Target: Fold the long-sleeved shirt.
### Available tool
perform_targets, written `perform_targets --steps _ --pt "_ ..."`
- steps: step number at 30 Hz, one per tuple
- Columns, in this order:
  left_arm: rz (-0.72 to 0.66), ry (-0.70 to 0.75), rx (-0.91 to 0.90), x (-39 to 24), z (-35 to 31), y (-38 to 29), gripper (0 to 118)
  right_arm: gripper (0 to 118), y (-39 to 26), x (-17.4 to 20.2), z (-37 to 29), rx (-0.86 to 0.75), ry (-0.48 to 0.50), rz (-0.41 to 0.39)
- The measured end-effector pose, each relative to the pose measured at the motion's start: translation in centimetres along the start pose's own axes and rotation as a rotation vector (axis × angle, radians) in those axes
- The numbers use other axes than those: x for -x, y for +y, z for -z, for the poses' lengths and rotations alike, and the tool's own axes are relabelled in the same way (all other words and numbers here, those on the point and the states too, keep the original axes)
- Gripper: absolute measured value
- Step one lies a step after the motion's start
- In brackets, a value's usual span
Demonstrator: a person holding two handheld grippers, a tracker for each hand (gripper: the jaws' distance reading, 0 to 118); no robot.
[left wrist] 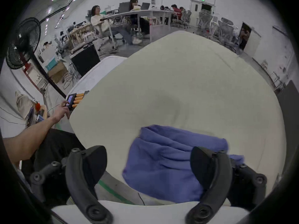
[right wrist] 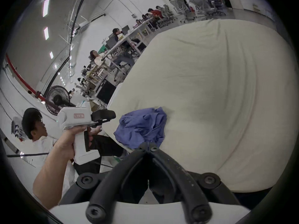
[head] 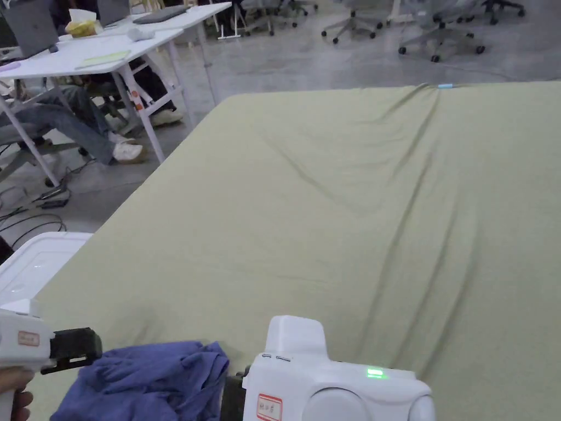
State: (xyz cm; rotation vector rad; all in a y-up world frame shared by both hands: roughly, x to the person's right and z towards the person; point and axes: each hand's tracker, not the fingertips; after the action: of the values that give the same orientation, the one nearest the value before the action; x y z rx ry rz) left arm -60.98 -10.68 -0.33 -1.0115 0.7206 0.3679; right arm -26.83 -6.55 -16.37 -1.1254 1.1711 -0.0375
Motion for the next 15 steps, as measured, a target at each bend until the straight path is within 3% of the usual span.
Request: perform_targets --steps 1,2,3,4,6,10,12,15 --pt "0.014 -0.018 0.002 -1.6 -1.3 0.3 100 3 0.5 -1.6 -1.7 -0.040 0.008 -0.008" --pt "0.036 -0.067 -0.033 -2.3 -3.4 0.5 82 3 0.9 -3.3 -3.4 -0.075 -0.016 0.001" --pt "0.072 -0.113 -0.085 -3.9 -5.2 0.8 37 3 1.0 -4.9 -5.9 -0.116 -0.071 0.019" --pt "0.110 -0.135 -0.143 -5.9 -6.9 1.2 0 3 1.6 -7.0 -8.4 -0.151 -0.141 0.032" --pt "0.171 -0.165 -0.307 -9.7 -11.6 1.3 0 3 2.2 -10.5 -13.7 -0.253 -0.263 0.040" --pt "0.274 -0.225 -0.636 -18.7 -20.3 1.3 0 3 2.9 -15.5 -25.4 -0.502 -0.517 -0.024" --pt "0.268 -0.283 -0.760 -22.5 -23.6 1.1 0 3 2.7 -16.0 -30.6 -0.603 -0.628 -0.060" --pt "0.228 -0.363 -0.874 -28.3 -28.2 1.1 0 3 2.5 -15.7 -36.9 -0.759 -0.718 -0.121"
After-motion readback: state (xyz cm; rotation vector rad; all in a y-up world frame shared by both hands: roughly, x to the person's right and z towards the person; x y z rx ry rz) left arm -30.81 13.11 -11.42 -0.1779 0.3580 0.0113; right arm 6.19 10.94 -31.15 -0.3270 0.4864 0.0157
